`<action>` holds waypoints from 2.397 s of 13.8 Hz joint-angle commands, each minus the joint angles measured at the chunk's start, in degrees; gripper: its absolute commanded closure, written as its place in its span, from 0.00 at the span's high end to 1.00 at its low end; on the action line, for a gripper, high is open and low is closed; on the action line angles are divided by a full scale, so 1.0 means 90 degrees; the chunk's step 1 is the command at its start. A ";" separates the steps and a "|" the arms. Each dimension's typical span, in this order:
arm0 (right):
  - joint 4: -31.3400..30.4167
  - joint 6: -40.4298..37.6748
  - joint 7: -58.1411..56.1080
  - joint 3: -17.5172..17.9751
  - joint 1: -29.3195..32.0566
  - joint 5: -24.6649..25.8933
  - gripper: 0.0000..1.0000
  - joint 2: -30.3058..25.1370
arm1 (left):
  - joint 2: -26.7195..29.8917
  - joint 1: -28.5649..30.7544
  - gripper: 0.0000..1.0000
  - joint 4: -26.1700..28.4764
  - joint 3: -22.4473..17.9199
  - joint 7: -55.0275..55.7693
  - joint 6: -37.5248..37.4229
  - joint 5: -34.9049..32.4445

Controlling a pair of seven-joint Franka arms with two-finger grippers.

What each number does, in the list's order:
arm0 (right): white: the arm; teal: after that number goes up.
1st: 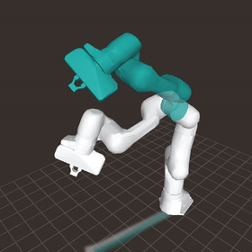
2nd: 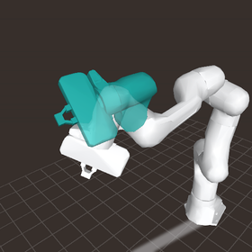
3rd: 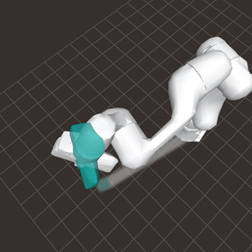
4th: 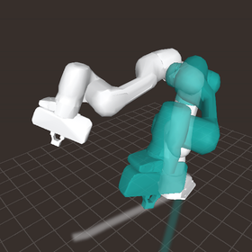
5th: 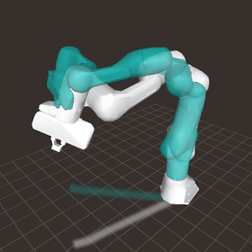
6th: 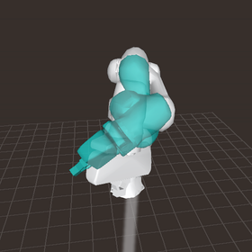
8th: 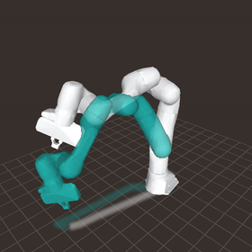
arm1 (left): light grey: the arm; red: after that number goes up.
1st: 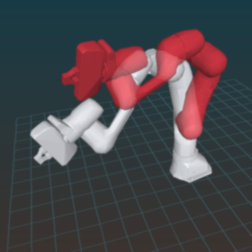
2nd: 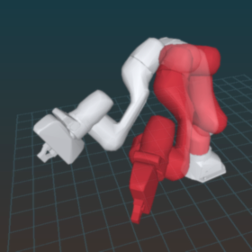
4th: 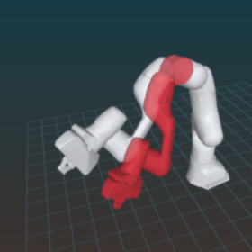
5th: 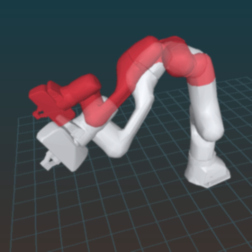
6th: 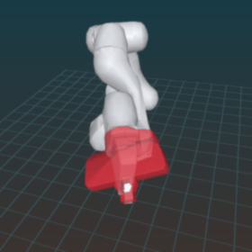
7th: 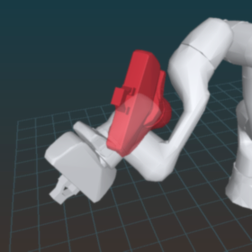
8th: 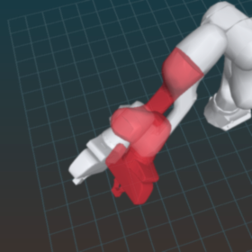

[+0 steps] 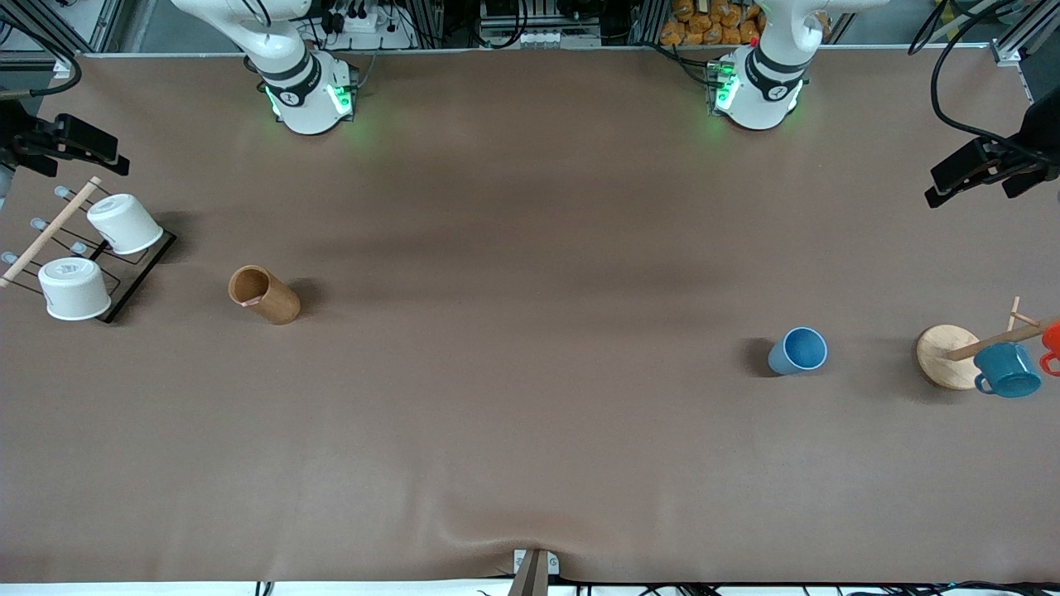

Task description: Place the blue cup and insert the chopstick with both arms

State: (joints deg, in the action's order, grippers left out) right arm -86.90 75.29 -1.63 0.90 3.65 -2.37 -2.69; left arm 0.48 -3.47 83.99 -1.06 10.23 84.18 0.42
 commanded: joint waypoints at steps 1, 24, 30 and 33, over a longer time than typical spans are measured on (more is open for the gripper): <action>0.0036 -0.0045 -0.0005 -0.0032 -0.0034 0.0039 1.00 -0.0063 | -0.0092 0.0005 1.00 -0.0103 -0.0009 -0.0121 0.0002 -0.0105; 0.0026 0.1311 -0.0015 -0.0002 -0.0570 0.0029 1.00 0.1312 | -0.0707 0.0190 1.00 0.2736 0.0010 -0.0326 0.3542 -0.0281; -0.0012 0.2239 -0.0365 -0.0002 -0.0591 0.0175 1.00 0.2115 | -0.1732 0.0200 1.00 0.2983 0.0020 -0.0316 0.4971 -0.0272; -0.0013 0.2493 -0.0717 -0.0002 -0.0532 0.0322 1.00 0.2495 | -0.2045 0.0209 1.00 0.3109 0.0020 -0.0306 0.5235 -0.0262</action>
State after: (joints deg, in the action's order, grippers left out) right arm -87.96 96.87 -6.03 0.77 -1.73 -0.80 17.73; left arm -16.94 -1.74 111.23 -0.98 7.94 129.49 -0.85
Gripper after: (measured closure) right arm 0.000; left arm 0.000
